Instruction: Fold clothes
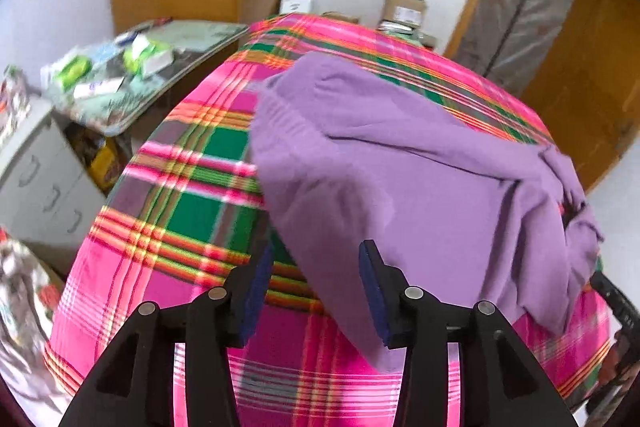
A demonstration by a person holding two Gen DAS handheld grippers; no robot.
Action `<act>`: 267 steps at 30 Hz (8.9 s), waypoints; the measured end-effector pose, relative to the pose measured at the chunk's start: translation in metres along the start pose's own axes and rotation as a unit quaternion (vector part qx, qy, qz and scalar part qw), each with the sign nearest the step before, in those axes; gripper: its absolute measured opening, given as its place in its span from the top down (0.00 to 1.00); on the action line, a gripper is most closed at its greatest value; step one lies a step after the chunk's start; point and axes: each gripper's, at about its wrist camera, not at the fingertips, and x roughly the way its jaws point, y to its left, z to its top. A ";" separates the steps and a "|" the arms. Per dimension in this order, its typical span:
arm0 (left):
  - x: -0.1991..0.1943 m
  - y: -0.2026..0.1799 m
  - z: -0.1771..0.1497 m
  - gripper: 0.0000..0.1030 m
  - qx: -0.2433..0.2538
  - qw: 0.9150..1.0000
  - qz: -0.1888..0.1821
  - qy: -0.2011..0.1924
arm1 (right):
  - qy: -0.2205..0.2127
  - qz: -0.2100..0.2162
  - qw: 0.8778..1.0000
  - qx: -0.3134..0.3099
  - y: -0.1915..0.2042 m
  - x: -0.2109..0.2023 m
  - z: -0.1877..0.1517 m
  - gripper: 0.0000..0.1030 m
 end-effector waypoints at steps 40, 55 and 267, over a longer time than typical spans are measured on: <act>0.003 0.024 -0.020 0.93 -0.083 0.996 -0.037 0.003 | -0.102 -0.092 0.984 0.112 -0.061 -0.036 0.007 0.94; 0.009 0.044 -0.024 0.93 -0.119 0.991 -0.062 0.009 | -0.080 -0.126 0.979 0.141 -0.067 -0.049 -0.020 0.73; -0.015 0.143 -0.054 0.91 -0.334 0.931 -0.142 -0.044 | 0.063 0.085 0.978 0.178 0.026 0.020 -0.037 0.69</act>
